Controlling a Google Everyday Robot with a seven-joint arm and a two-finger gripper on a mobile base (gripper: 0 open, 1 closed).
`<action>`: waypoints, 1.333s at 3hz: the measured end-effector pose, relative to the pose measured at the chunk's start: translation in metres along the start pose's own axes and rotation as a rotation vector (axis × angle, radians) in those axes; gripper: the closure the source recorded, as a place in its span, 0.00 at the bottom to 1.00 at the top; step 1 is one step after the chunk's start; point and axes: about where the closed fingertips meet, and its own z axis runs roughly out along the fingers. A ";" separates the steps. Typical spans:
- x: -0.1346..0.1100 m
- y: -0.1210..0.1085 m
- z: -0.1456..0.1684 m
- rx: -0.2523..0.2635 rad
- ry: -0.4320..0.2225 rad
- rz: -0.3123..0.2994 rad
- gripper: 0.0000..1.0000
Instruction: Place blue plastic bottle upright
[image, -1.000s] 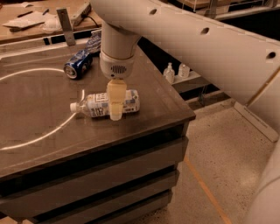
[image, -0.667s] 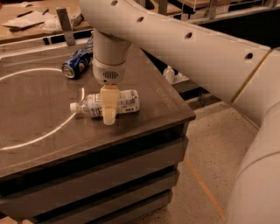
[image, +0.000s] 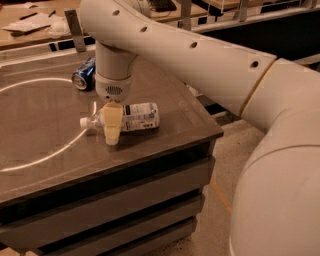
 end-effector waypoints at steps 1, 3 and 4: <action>-0.004 -0.002 0.003 -0.009 0.024 0.004 0.39; -0.002 0.001 -0.052 0.035 -0.081 0.002 0.85; -0.009 0.002 -0.091 0.076 -0.248 -0.030 1.00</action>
Offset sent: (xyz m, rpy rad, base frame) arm 0.0020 -0.0138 0.0391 -0.0119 0.0004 -0.0194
